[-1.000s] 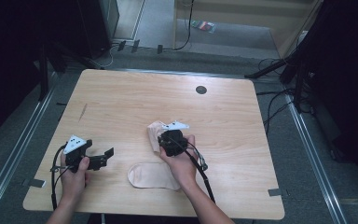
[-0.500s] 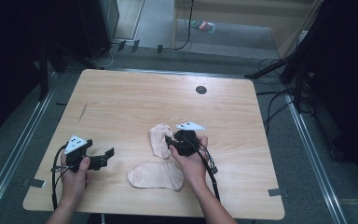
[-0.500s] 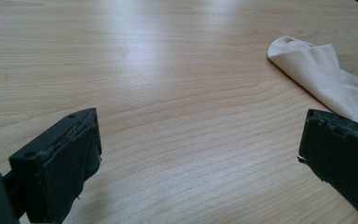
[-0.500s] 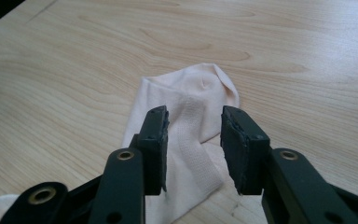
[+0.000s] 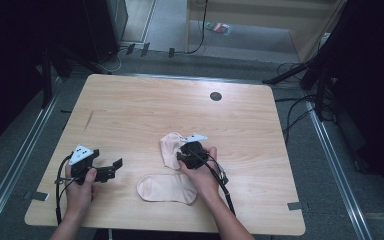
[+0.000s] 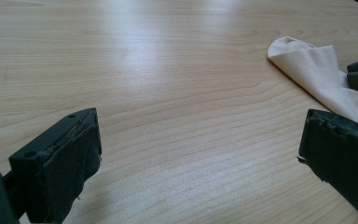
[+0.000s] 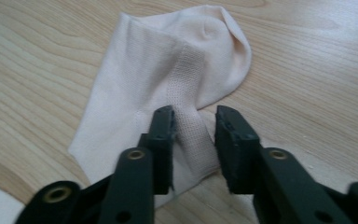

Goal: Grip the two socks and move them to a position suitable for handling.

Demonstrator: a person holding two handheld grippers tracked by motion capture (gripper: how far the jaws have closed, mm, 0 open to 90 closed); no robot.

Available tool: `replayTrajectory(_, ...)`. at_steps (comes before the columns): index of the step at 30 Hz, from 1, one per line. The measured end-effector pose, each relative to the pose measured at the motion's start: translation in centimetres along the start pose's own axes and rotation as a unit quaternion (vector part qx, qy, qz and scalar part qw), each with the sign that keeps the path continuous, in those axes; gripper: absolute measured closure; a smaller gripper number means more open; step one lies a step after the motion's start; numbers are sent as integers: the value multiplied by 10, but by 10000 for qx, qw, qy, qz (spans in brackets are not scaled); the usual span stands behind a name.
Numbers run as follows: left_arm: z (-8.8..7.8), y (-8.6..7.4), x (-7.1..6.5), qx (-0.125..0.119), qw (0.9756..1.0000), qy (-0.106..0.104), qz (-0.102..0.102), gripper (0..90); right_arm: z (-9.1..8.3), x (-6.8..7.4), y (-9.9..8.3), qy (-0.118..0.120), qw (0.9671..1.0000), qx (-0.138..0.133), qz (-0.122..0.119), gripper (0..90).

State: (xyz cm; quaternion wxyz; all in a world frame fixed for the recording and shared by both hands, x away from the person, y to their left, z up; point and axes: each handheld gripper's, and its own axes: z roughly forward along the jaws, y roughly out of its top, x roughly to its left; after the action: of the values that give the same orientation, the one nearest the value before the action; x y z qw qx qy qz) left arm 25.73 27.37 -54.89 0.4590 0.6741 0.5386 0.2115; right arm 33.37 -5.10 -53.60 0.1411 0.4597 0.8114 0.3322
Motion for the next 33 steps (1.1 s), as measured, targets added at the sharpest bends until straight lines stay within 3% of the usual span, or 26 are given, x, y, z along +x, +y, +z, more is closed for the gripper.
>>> replayTrajectory(4,0,0,-1,11,10000,19,47,0,-3,0,2,-58,9999,-77,-45,856)
replayTrajectory(12,6,3,-13,112,9988,141,445,0,-29,18,27,176,9985,-498,-157,875)
replayTrajectory(17,13,9,-23,55,9994,-127,308,0,-41,38,50,304,9967,-698,-265,876)
replayTrajectory(22,21,13,-39,134,9974,-486,508,0,-47,56,69,394,9954,-796,-370,876)
replayTrajectory(26,25,13,-48,129,9965,-542,623,0,-53,68,80,529,9937,-904,-403,877)
replayTrajectory(29,28,15,-53,110,9969,-571,539,46,-60,78,86,702,9917,-981,-455,877)
replayTrajectory(33,31,17,-58,-26,9980,-298,553,180,-71,91,88,968,9879,-1078,-552,877)
